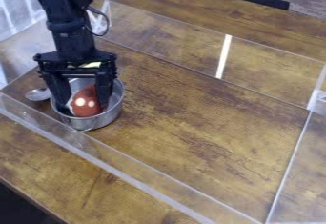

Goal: Put the mushroom in the silver pot

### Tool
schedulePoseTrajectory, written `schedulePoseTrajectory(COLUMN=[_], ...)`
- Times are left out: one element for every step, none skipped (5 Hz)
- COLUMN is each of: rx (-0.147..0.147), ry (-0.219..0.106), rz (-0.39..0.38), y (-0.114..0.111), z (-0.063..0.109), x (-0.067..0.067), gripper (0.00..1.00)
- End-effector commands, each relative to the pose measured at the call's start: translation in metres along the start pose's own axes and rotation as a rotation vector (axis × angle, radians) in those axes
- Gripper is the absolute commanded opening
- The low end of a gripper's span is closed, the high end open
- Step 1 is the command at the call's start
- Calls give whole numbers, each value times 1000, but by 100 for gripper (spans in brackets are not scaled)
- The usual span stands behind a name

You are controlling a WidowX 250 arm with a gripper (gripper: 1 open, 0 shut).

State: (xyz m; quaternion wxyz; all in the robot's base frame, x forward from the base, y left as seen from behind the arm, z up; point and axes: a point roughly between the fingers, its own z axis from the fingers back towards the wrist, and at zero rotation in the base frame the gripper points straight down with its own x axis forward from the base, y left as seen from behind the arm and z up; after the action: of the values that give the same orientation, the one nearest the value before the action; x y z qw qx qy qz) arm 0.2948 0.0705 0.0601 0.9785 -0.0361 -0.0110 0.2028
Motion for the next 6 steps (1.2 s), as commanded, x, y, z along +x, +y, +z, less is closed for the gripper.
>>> schedulePoseTrajectory(rx=[-17, -28, -37, -45, -52, -59], ry=[-54, -52, -47, -42, -37, -34], rz=[24, 20, 15, 13, 8, 2], y=[8, 7, 4, 1, -2, -6], z=[16, 20, 22, 24, 27, 30], x=[10, 9, 8, 6, 4, 3], gripper=[100, 100, 100, 100, 100, 100])
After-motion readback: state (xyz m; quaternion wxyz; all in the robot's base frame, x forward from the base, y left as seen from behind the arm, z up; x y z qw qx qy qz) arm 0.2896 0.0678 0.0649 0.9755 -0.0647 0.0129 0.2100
